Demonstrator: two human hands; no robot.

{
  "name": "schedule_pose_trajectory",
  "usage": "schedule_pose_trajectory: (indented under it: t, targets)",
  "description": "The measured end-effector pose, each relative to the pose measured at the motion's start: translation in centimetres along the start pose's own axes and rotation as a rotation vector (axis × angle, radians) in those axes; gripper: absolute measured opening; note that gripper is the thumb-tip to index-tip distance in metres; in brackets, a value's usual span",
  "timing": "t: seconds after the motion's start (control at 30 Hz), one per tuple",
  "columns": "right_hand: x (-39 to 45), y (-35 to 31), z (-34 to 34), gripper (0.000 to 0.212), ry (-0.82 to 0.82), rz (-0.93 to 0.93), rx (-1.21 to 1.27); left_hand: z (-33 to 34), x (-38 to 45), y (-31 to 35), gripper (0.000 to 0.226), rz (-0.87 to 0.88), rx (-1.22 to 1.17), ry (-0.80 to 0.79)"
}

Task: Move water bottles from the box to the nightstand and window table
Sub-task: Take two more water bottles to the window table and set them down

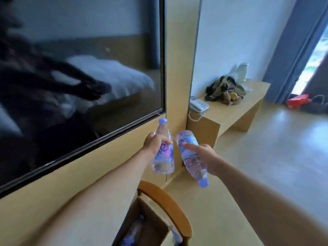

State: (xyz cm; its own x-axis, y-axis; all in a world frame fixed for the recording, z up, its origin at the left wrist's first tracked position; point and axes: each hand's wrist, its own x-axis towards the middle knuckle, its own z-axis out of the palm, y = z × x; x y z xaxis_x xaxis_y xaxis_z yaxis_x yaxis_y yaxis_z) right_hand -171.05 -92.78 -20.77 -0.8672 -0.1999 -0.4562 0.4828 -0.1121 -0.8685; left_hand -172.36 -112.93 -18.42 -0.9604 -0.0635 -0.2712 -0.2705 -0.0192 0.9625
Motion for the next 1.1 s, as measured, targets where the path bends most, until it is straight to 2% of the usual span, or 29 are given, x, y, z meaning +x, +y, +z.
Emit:
schedule_pose_trajectory:
  t: [0.03, 0.1, 0.23, 0.43, 0.53, 0.63, 0.77, 0.93, 1.1]
  targets:
    - [-0.8, -0.4, -2.2, 0.054, 0.045, -0.046, 0.001, 2.4, 0.4, 0.7, 0.076, 0.008, -0.006, -0.050]
    - [-2.5, -1.2, -7.1, 0.059, 0.119, -0.099, 0.022, 7.8, 1.1, 2.1, 0.063, 0.029, -0.025, -0.150]
    - [-6.6, -2.6, -18.0, 0.041, 0.232, -0.177, 0.105, 20.1, 1.3, 3.8, 0.042, 0.061, -0.048, -0.332]
    - [-13.3, -4.9, -34.3, 0.037, 0.419, -0.235, 0.184, 38.9, 0.1, 3.5, 0.006, 0.087, 0.061, -0.590]
    - [-16.6, -5.9, -40.7, 0.033, 0.520, -0.252, 0.198, 47.1, -1.2, 3.7, 0.008, 0.095, 0.097, -0.688]
    - [-19.3, -6.5, -46.4, 0.039, 0.636, -0.280, 0.215, 54.5, -2.1, 4.0, 0.028, 0.080, 0.097, -0.754]
    - [-21.9, -6.8, -53.3, 0.045, 0.783, -0.310, 0.264, 63.3, -2.3, 4.1, 0.011, 0.101, 0.131, -0.842]
    - [-23.1, -7.4, -61.8, 0.047, 0.934, -0.345, 0.296, 74.0, -0.9, 4.0, 0.011, 0.138, 0.169, -0.997]
    - [-21.7, -9.3, -71.2, 0.054, 1.042, -0.340, 0.299, 84.7, 2.7, 4.2, 0.039, 0.157, 0.199, -1.126]
